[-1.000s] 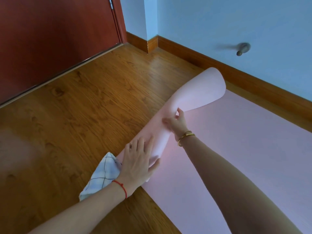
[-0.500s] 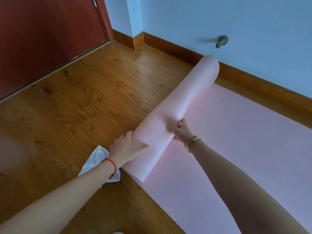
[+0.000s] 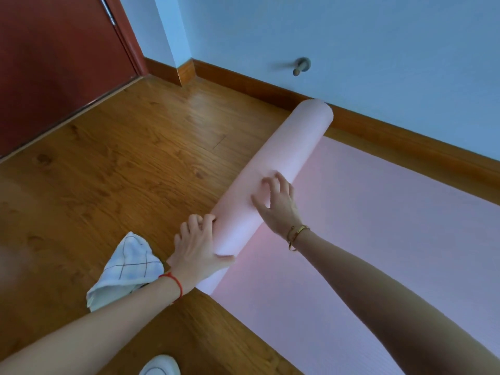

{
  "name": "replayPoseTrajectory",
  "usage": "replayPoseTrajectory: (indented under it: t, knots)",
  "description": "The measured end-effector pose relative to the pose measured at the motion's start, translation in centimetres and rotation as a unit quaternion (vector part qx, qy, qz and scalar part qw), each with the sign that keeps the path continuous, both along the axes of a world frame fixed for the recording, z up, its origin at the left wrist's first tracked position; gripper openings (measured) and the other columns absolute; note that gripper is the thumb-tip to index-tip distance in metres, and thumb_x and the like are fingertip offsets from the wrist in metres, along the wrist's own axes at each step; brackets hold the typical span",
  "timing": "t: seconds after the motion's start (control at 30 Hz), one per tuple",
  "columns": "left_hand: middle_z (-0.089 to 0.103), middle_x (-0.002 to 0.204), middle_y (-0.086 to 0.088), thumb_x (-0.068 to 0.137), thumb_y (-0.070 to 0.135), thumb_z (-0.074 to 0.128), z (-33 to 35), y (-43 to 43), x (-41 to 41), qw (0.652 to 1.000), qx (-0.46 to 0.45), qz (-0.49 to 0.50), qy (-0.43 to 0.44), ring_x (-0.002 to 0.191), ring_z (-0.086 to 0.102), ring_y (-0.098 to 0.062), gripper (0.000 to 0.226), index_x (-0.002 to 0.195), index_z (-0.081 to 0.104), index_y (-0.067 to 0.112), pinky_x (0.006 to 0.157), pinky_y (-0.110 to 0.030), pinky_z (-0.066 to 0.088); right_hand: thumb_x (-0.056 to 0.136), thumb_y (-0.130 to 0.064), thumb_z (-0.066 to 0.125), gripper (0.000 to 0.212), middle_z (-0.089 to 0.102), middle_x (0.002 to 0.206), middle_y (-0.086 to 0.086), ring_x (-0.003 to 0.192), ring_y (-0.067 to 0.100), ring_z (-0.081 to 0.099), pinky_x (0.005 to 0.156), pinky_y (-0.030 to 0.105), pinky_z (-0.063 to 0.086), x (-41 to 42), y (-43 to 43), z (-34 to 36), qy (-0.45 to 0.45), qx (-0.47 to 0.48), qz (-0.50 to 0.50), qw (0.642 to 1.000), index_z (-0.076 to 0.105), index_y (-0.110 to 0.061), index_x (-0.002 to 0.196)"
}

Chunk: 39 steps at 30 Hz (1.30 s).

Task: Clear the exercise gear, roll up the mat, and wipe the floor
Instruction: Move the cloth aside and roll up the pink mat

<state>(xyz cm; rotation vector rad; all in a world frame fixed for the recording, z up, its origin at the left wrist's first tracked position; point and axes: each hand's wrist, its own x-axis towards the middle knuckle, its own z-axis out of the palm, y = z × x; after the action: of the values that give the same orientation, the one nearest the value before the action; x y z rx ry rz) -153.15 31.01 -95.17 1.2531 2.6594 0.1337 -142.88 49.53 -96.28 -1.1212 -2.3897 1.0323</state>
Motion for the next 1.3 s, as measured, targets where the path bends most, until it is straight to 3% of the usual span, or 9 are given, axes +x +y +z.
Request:
replayPoseTrajectory:
  t: [0.1, 0.17, 0.23, 0.43, 0.63, 0.8, 0.97, 1.17, 1.3]
  knots:
    - [0.042, 0.132, 0.001, 0.069, 0.079, 0.053, 0.7, 0.1, 1.1, 0.990, 0.052, 0.007, -0.128, 0.122, 0.046, -0.023, 0.076, 0.126, 0.044, 0.030, 0.099, -0.042, 0.045, 0.086, -0.057, 0.060, 0.060, 0.039, 0.142, 0.001, 0.132, 0.028, 0.033, 0.107, 0.043, 0.037, 1.6, -0.1, 0.4, -0.023, -0.032, -0.037, 0.999, 0.044, -0.015, 0.126]
    - [0.047, 0.133, -0.001, 0.085, 0.063, 0.057, 1.3, 0.4, 1.2, 0.974, 0.078, 0.016, -0.211, 0.122, 0.051, -0.025, 0.051, 0.122, 0.048, 0.030, 0.098, -0.044, 0.048, 0.083, -0.061, 0.062, 0.066, 0.043, 0.134, -0.001, 0.125, 0.026, 0.038, 0.103, 0.044, 0.040, 2.7, -0.2, 0.6, -0.041, -0.034, -0.048, 0.997, 0.043, -0.013, 0.124]
    - [0.050, 0.132, -0.003, 0.090, 0.043, 0.063, 1.9, 0.6, 1.1, 0.974, 0.088, 0.026, -0.209, 0.118, 0.053, -0.027, 0.033, 0.117, 0.047, 0.031, 0.096, -0.047, 0.051, 0.079, -0.066, 0.063, 0.074, 0.044, 0.132, -0.001, 0.123, 0.026, 0.040, 0.102, 0.044, 0.041, 3.6, -0.5, 0.9, -0.050, -0.039, -0.064, 0.996, 0.042, -0.012, 0.127]
    - [0.045, 0.144, -0.001, 0.084, 0.036, 0.064, 3.4, 2.1, 2.0, 0.933, 0.063, 0.137, -0.328, 0.121, 0.051, -0.024, 0.064, 0.141, 0.040, 0.022, 0.095, -0.037, 0.045, 0.076, -0.069, 0.065, 0.114, 0.009, 0.163, 0.007, 0.147, 0.031, 0.018, 0.112, 0.049, 0.030, 6.6, -1.3, 0.7, -0.080, -0.072, -0.110, 0.988, 0.011, -0.007, 0.154]
    - [0.038, 0.152, -0.006, 0.087, 0.038, 0.070, 3.7, 3.1, 3.9, 0.946, 0.003, 0.086, -0.313, 0.137, 0.042, -0.028, 0.076, 0.153, 0.036, 0.023, 0.109, -0.043, 0.042, 0.084, -0.047, 0.068, 0.090, 0.010, 0.164, 0.002, 0.143, 0.032, 0.021, 0.109, 0.052, 0.036, 10.4, -0.8, 0.7, -0.037, 0.001, -0.050, 0.998, 0.014, -0.035, 0.155]
    - [0.057, 0.120, -0.001, 0.091, 0.029, 0.064, 4.0, 4.1, 4.5, 0.941, 0.064, 0.064, -0.326, 0.114, 0.056, -0.022, 0.036, 0.124, 0.060, 0.018, 0.084, -0.032, 0.048, 0.088, -0.034, 0.059, 0.074, 0.020, 0.160, -0.011, 0.143, 0.027, 0.022, 0.109, 0.049, 0.035, 12.5, -0.5, 0.7, -0.053, 0.084, 0.031, 0.995, 0.023, -0.039, 0.153]
    - [0.063, 0.118, -0.002, 0.094, 0.017, 0.058, 3.7, 5.4, 5.3, 0.908, 0.097, 0.076, -0.400, 0.105, 0.057, -0.017, 0.013, 0.105, 0.065, 0.012, 0.071, -0.023, 0.038, 0.083, -0.017, 0.058, 0.062, 0.035, 0.153, -0.006, 0.138, 0.024, 0.030, 0.106, 0.045, 0.038, 14.7, -0.5, 0.6, -0.041, 0.110, 0.019, 0.993, 0.044, -0.030, 0.142]
    - [0.065, 0.108, -0.002, 0.094, 0.026, 0.061, 3.3, 6.8, 6.5, 0.887, 0.094, 0.099, -0.441, 0.096, 0.057, -0.011, 0.019, 0.105, 0.064, 0.011, 0.068, -0.024, 0.038, 0.092, -0.026, 0.056, 0.038, 0.031, 0.157, -0.007, 0.138, 0.025, 0.030, 0.105, 0.035, 0.034, 16.9, -0.4, 0.9, -0.014, 0.034, -0.029, 0.999, 0.053, -0.031, 0.130]
    - [0.063, 0.111, 0.000, 0.090, 0.026, 0.068, 3.1, 7.1, 7.0, 0.884, 0.101, 0.095, -0.447, 0.097, 0.056, -0.011, 0.023, 0.109, 0.060, 0.016, 0.070, -0.026, 0.040, 0.092, -0.035, 0.063, 0.039, 0.037, 0.148, 0.000, 0.124, 0.025, 0.051, 0.103, 0.041, 0.047, 17.0, -1.4, 1.2, 0.050, -0.079, -0.060, 0.994, 0.051, -0.026, 0.128]
